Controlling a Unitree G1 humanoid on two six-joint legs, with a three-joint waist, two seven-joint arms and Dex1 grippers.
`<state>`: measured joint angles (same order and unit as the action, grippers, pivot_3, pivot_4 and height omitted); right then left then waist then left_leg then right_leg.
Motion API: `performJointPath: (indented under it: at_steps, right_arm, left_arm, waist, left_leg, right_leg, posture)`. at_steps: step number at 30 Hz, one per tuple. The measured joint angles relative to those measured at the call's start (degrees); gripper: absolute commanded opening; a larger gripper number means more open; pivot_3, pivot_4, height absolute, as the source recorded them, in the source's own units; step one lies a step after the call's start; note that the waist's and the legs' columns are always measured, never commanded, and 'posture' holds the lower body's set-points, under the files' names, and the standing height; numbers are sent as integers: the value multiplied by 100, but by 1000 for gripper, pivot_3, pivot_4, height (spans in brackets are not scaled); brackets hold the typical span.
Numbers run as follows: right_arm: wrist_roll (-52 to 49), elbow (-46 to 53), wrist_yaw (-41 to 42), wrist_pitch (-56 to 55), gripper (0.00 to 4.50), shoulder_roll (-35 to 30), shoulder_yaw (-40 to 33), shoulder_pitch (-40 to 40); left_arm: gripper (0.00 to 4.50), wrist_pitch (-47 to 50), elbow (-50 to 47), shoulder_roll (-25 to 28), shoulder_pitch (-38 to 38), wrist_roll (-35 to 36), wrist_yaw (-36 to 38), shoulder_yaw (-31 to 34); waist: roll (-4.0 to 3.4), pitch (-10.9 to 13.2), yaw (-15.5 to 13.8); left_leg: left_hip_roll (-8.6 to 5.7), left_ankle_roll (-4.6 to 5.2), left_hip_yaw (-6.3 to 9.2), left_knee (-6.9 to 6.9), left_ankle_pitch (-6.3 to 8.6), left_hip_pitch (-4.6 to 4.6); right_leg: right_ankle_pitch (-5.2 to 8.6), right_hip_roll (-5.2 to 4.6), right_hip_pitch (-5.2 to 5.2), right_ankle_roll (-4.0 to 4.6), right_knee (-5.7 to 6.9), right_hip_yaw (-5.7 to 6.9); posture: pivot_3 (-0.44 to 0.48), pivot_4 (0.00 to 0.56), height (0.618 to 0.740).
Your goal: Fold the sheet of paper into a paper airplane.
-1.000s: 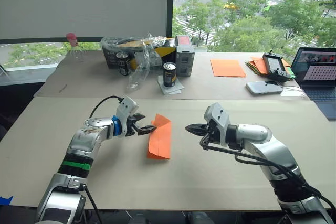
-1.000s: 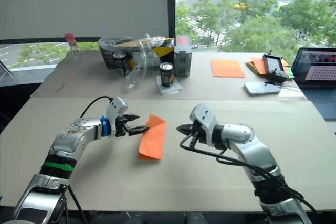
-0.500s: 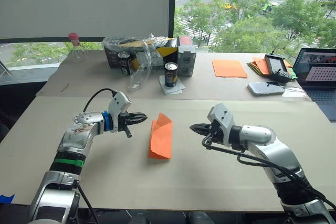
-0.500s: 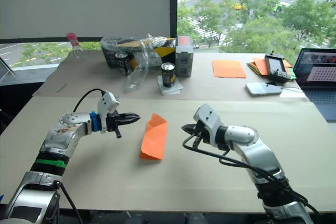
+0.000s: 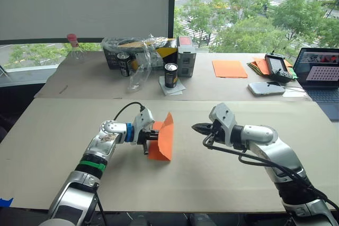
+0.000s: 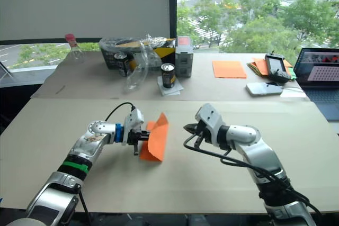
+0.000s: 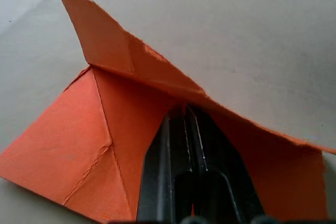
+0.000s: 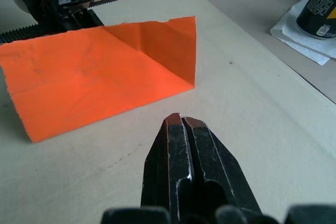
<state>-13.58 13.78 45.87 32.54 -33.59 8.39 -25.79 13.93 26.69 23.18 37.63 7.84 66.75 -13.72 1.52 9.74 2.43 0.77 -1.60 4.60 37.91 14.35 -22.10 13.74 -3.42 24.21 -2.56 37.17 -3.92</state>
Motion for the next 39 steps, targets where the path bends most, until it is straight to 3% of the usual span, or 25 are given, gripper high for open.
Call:
performJointPath:
  at_steps: [5,16,20,23,28,34,39]
  right_arm:
    - [-3,69,-7,12,0,-34,-3,-88]
    - [185,231,-454,423,0,-149,-25,-101]
    - [119,-434,-1188,1006,0,569,-460,-73]
    - [-125,-632,-1404,1230,873,1007,-694,-41]
    - [-5,-1000,-1494,1098,2541,1082,-597,-102]
    - [283,-2011,-1424,714,2541,1307,-166,-538]
    - [306,-2251,-1369,658,2541,1427,-154,-758]
  left_arm:
    - [92,448,-51,-397,37,-42,-245,-38]
    - [92,645,-448,-525,-156,-101,-323,-206]
    - [92,649,-496,-450,-189,-100,-339,-195]
    - [0,650,-559,-455,-251,-83,-415,-166]
    - [0,707,-717,-456,-403,-41,-513,-84]
    - [0,789,-867,-457,-511,-38,-616,-25]
    - [0,821,-1043,-481,-651,2,-768,19]
  waist:
    - [-3,-2,-59]
    - [-7,-21,-155]
    - [-10,-33,-135]
    - [-15,-36,-128]
    - [-18,-37,-106]
    - [-22,-40,-47]
    - [-22,-40,-43]
  left_leg:
    - [-3,0,2,5,0,10]
    - [-3,0,0,8,0,19]
    - [-1,0,0,7,0,23]
    - [-1,0,0,7,0,22]
    - [-1,0,-1,7,0,25]
    - [-2,0,-1,7,0,28]
    - [-2,0,0,7,0,26]
  right_leg:
    - [0,-2,-15,-1,0,0]
    - [0,-2,-24,-2,-1,0]
    - [-1,0,-23,0,4,-2]
    - [-2,0,-22,0,6,-3]
    - [-1,0,-23,0,5,-3]
    - [-2,0,-25,0,8,-3]
    - [-2,-2,-25,0,6,-3]
  posture:
    - [0,150,730]
    - [0,150,730]
    - [0,150,730]
    - [0,150,730]
    - [0,150,730]
    - [0,150,730]
    - [0,150,730]
